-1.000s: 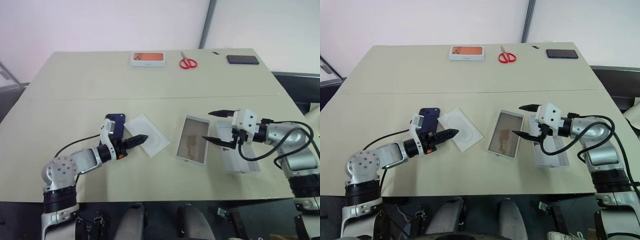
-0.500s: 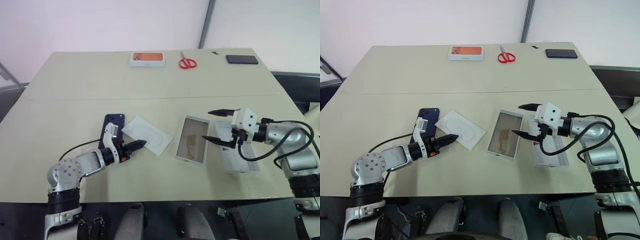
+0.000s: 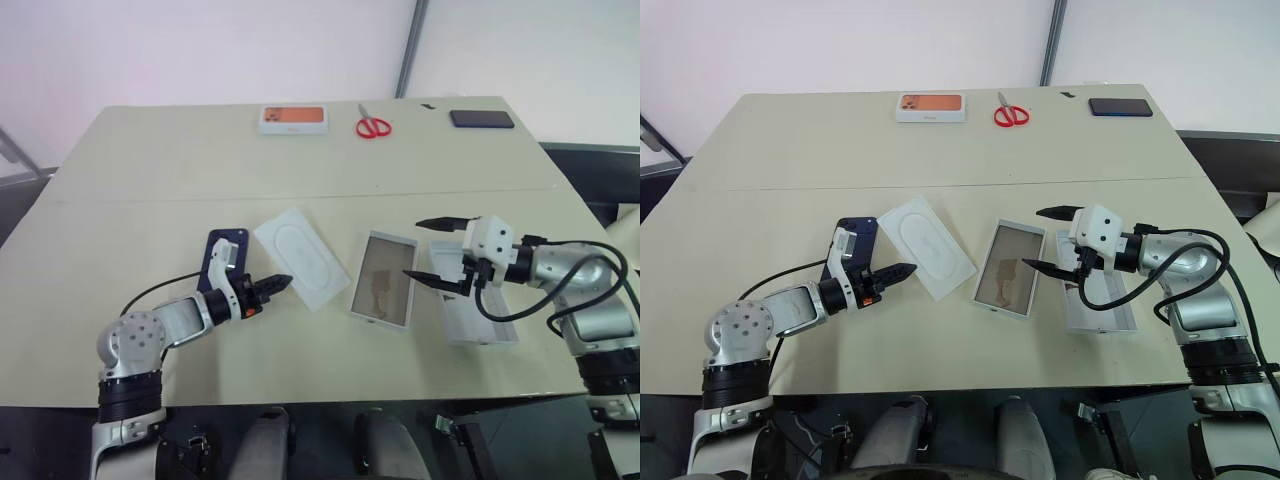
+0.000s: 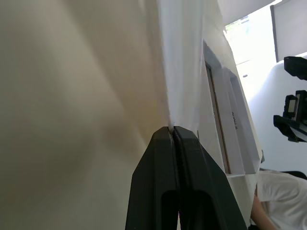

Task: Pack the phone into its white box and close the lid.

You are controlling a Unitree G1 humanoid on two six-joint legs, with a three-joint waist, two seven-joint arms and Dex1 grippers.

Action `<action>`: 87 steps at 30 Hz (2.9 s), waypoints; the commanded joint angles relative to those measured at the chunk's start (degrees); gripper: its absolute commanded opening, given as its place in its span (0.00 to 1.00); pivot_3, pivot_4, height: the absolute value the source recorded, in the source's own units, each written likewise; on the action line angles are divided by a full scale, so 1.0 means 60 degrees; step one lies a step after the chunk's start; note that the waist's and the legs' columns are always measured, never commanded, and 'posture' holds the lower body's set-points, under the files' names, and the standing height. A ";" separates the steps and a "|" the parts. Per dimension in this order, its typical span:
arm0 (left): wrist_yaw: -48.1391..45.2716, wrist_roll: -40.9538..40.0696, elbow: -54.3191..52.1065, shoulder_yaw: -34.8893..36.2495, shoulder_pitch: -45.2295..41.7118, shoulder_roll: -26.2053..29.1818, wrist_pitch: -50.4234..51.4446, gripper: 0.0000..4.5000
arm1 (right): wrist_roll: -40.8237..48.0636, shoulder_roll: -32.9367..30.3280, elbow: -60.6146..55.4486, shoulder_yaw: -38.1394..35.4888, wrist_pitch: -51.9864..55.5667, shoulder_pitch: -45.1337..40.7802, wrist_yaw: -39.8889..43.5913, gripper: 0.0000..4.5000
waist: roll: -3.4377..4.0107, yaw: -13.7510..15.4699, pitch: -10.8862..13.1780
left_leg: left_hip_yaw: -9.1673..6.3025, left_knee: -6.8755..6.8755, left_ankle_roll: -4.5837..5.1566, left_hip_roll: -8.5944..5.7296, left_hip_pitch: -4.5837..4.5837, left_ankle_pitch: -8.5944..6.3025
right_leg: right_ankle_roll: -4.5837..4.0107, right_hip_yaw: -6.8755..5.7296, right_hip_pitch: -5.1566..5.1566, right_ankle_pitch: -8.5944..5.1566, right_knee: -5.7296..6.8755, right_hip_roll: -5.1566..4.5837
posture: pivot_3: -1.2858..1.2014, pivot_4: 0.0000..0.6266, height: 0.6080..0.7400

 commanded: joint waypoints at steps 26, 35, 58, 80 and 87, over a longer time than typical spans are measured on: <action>-0.6962 0.2387 0.2570 -0.3023 -0.2467 0.3492 -0.2087 0.00 | -0.0342 0.0339 -0.3177 0.1942 0.2900 0.1638 -0.0450 1.00 | -0.0028 -0.0014 0.0019 | -0.0002 -0.0021 -0.0001 0.0002 -0.0033 0.0001 | -0.0007 -0.0002 -0.0041 -0.0005 -0.0016 -0.0002 | 0.52 0.24 1.00; -0.7166 0.2332 0.2770 -0.2833 -0.2676 0.3280 -0.1543 0.00 | -0.0830 0.0521 -0.2645 0.2360 0.2742 0.1161 -0.0363 0.25 | -0.0035 -0.0024 0.0023 | -0.0002 -0.0023 0.0000 0.0007 -0.0032 0.0001 | 0.0003 -0.0003 -0.0049 -0.0001 -0.0004 0.0005 | 0.52 0.24 1.00; -0.7628 0.2518 0.3556 -0.2888 -0.3515 0.2686 -0.1469 0.00 | -0.1146 0.1630 -0.2158 0.3096 0.1894 0.0394 -0.0038 0.07 | -0.0045 -0.0029 0.0030 | -0.0004 -0.0019 -0.0001 0.0000 -0.0031 0.0002 | 0.0006 -0.0007 -0.0049 0.0000 0.0005 0.0008 | 0.52 0.24 1.00; -0.9177 0.4507 0.5828 -0.4543 -0.5150 0.1414 -0.2332 0.00 | 0.0289 0.0205 -0.1955 -0.0097 0.2196 0.1419 -0.0195 0.78 | -0.0059 -0.0037 0.0041 | 0.0004 -0.0006 0.0001 -0.0013 -0.0038 0.0002 | 0.0011 -0.0022 -0.0040 -0.0002 0.0010 0.0015 | 0.52 0.24 1.00; -0.9298 0.4509 0.5791 -0.4563 -0.5322 0.1357 -0.1783 0.00 | 0.0175 0.0319 -0.1989 -0.0018 0.2096 0.1368 -0.0418 0.78 | -0.0059 -0.0037 0.0042 | 0.0005 -0.0005 0.0001 -0.0014 -0.0038 0.0002 | 0.0011 -0.0021 -0.0040 -0.0002 0.0010 0.0015 | 0.52 0.24 1.00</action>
